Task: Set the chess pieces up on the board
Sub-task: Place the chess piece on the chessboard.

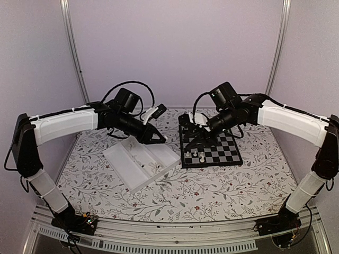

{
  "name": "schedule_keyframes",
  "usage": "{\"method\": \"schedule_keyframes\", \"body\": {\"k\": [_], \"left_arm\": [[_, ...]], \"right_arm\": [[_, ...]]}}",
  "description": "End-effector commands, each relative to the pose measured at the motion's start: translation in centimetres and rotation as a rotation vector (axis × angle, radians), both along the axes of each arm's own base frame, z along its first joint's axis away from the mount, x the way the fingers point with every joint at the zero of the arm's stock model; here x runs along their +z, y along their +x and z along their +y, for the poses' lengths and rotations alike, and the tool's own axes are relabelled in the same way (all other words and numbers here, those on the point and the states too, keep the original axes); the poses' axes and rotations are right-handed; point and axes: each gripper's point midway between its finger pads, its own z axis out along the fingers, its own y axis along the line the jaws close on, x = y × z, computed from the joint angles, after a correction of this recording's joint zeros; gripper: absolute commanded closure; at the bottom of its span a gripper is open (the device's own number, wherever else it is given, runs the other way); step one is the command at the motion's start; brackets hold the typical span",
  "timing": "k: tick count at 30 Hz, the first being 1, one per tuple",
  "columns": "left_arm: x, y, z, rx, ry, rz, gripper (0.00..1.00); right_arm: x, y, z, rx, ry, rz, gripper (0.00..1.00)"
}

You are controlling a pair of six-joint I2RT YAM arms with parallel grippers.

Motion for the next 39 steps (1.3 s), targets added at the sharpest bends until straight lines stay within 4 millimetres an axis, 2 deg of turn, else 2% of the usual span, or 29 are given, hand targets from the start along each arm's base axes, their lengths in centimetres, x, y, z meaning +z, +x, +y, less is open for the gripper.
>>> {"method": "schedule_keyframes", "body": {"k": [1, 5, 8, 15, 23, 26, 31, 33, 36, 39], "left_arm": [[0.6, -3.5, -1.9, -0.150, -0.087, 0.210, 0.92], [0.3, -4.5, -2.8, -0.198, -0.104, 0.299, 0.92], [0.0, -4.6, -3.2, -0.204, -0.104, 0.323, 0.92], [-0.4, -5.4, -3.9, -0.237, -0.120, 0.377, 0.92], [0.2, -5.7, -4.5, -0.257, -0.154, 0.402, 0.92], [0.0, -5.6, -4.5, -0.252, -0.153, 0.417, 0.92], [-0.8, -5.4, -4.7, -0.234, -0.146, 0.446, 0.92], [-0.9, -4.9, -4.8, -0.216, -0.142, 0.441, 0.88], [-0.3, -3.8, -4.6, -0.166, -0.138, 0.388, 0.74], [1.8, -3.3, -4.3, -0.130, -0.194, 0.279, 0.67]], "right_arm": [[0.0, 1.1, 1.7, 0.040, -0.056, -0.176, 0.56], [-0.5, 0.6, 3.3, 0.076, -0.082, -0.229, 0.55], [-1.6, 0.0, 3.9, 0.104, -0.131, -0.268, 0.55], [-3.6, -0.1, 4.3, 0.098, -0.200, -0.342, 0.55], [-5.1, -0.8, 5.0, 0.105, -0.241, -0.392, 0.56], [-4.8, -0.5, 5.4, 0.086, -0.231, -0.410, 0.62], [-4.2, 0.4, 5.8, 0.022, -0.211, -0.426, 0.83], [-4.1, 0.5, 5.8, 0.012, -0.207, -0.421, 0.87], [-4.6, 0.3, 5.3, -0.001, -0.200, -0.371, 0.88], [-4.7, 0.2, 4.0, -0.008, -0.154, -0.249, 0.89]]}}
